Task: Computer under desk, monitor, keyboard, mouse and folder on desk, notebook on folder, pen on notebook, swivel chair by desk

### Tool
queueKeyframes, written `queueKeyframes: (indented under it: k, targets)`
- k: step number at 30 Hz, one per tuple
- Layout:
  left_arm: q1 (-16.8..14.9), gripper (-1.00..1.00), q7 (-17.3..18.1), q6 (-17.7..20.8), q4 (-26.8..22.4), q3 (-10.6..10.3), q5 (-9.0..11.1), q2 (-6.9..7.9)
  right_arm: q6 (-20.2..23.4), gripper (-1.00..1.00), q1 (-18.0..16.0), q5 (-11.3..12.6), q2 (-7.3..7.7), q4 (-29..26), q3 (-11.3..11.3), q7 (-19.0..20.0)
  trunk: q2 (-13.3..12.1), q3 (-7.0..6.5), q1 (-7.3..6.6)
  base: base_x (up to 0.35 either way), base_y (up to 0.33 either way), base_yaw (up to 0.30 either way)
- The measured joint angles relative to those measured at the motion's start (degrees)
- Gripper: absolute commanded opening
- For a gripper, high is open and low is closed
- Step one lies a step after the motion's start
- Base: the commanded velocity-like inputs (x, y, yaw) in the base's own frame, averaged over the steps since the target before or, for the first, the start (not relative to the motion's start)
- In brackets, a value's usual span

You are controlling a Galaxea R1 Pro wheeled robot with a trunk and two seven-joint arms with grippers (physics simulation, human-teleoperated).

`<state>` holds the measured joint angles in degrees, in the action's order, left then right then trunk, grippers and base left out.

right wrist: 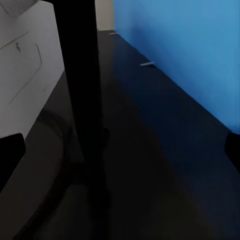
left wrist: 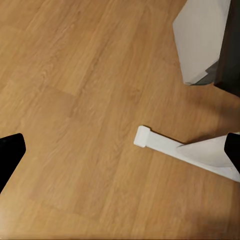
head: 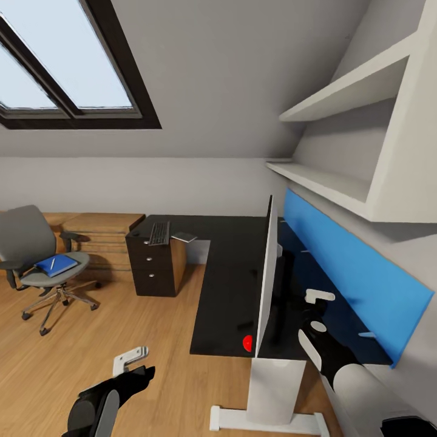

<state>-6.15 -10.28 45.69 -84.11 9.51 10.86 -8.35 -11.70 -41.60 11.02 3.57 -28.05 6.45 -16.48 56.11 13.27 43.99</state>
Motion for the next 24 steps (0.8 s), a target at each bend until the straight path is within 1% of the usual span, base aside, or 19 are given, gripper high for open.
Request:
queueKeyframes:
  k: [6, 12, 18, 24]
  targets:
    - [-0.1, 1.00, 0.0, -1.0, -0.3, -0.1, 0.2, 0.39, 0.0, 1.00, 0.0, -0.2, 0.07, 0.3, 0.1, 0.3, 2.4, 1.08, 1.32, 0.000, 0.000, 0.000]
    - [-0.1, 1.00, -0.1, -1.8, -0.3, -0.2, 0.1, 0.38, 0.0, 1.00, 0.0, -0.2, 0.06, 3.8, 0.1, 0.4, 4.8, 2.16, 2.64, 0.000, 0.000, 0.000]
    - [-0.1, 1.00, -0.4, -1.9, -0.1, -0.3, 0.1, 0.31, 0.0, 1.00, 0.0, -0.2, 0.06, 4.5, 0.0, 0.4, 7.2, 3.24, 3.96, 0.000, 0.000, 0.000]
    - [-0.2, 1.00, -0.1, -1.9, -0.1, -0.3, 0.1, 0.31, 0.1, 1.00, 0.0, -0.2, 0.50, 4.6, 0.0, 0.4, 7.2, 3.24, 3.96, 0.000, 0.000, 0.000]
